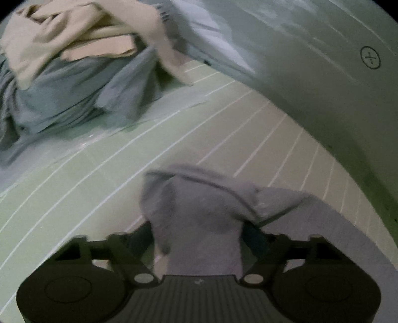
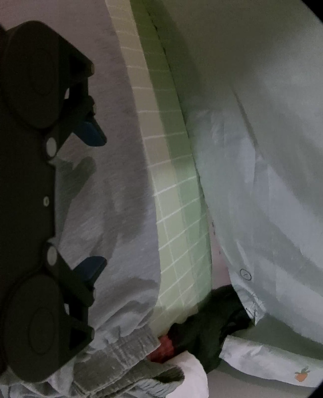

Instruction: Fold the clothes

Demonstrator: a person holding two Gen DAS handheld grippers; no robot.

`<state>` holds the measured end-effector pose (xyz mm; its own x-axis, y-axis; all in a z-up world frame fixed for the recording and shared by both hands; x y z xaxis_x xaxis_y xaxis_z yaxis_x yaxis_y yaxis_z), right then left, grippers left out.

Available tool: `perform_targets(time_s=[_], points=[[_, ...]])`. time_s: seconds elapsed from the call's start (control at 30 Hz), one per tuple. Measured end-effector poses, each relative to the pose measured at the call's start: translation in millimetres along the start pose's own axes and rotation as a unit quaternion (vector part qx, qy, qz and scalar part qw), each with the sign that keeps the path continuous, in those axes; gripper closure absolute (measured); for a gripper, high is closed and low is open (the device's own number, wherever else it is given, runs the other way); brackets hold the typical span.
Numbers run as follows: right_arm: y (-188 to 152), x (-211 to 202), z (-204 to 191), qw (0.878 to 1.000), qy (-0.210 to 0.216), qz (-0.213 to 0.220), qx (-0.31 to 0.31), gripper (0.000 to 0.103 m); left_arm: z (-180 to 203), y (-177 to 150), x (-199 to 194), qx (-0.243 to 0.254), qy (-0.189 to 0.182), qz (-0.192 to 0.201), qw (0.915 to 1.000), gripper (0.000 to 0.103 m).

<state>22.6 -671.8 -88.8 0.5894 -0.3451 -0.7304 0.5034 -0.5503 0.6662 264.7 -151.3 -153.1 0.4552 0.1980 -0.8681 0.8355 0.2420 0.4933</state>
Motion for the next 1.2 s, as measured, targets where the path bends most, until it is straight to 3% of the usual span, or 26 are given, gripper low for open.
perform_targets(time_s=[0.03, 0.07, 0.1, 0.13, 0.33, 0.4, 0.47, 0.5, 0.53, 0.67, 0.73, 1.03, 1.2], points=[[0, 1, -1, 1.000, 0.000, -0.002, -0.004, 0.007, 4, 4, 1, 0.000, 0.013, 0.009, 0.9999, 0.053], [-1, 2, -2, 1.000, -0.001, -0.004, -0.009, 0.007, 8, 9, 2, 0.001, 0.014, 0.015, 0.9998, 0.065], [-2, 2, -2, 1.000, -0.003, -0.005, -0.015, 0.007, 12, 14, 3, -0.002, 0.001, 0.014, 0.9999, 0.091], [-3, 2, -3, 1.000, -0.005, -0.006, -0.020, 0.007, 16, 19, 4, -0.005, -0.013, 0.014, 0.9998, 0.091], [-3, -7, 1, 0.999, -0.021, 0.002, -0.033, 0.007, 33, 72, -46, 0.020, -0.062, 0.143, 0.9876, 0.090], [-2, -13, 4, 0.999, -0.029, 0.008, -0.039, 0.007, 28, 81, -44, 0.026, -0.037, 0.157, 0.9865, 0.085], [0, -19, 7, 0.998, -0.038, 0.013, -0.045, 0.007, 23, 89, -42, 0.031, -0.012, 0.171, 0.9847, 0.065], [0, -22, 9, 0.998, -0.042, 0.015, -0.046, 0.007, 20, 89, -33, 0.037, 0.019, 0.163, 0.9858, 0.046], [0, -25, 11, 0.998, -0.044, 0.015, -0.044, 0.007, 16, 85, -31, 0.032, 0.026, 0.151, 0.9876, 0.032], [-7, -44, 20, 0.998, -0.051, 0.017, -0.040, 0.007, -2, 68, -23, 0.009, 0.049, 0.106, 0.9931, 0.025], [-15, -61, 28, 0.997, -0.059, 0.021, -0.039, 0.007, -6, 50, -34, 0.003, 0.032, 0.100, 0.9945, 0.017], [-83, -137, 92, 0.993, -0.115, 0.017, -0.007, 0.007, -10, -58, -92, 0.051, -0.010, 0.050, 0.9974, 0.014], [-129, -161, 126, 0.993, -0.112, 0.008, 0.045, 0.007, -13, -122, -121, 0.088, -0.030, 0.020, 0.9955, 0.014]])
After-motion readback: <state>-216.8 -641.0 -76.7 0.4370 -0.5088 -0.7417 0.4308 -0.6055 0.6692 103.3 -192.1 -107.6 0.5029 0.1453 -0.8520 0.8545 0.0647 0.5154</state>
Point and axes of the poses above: each gripper's, at about its wrist camera, not at the fingertips, and x roughly the way its jaws point, z to its right, y to its top, the point moved 5 cm from there along x, roughly the way its jaws point, and after that the axes turned 13 degrees about y, right-handed, at the moved point
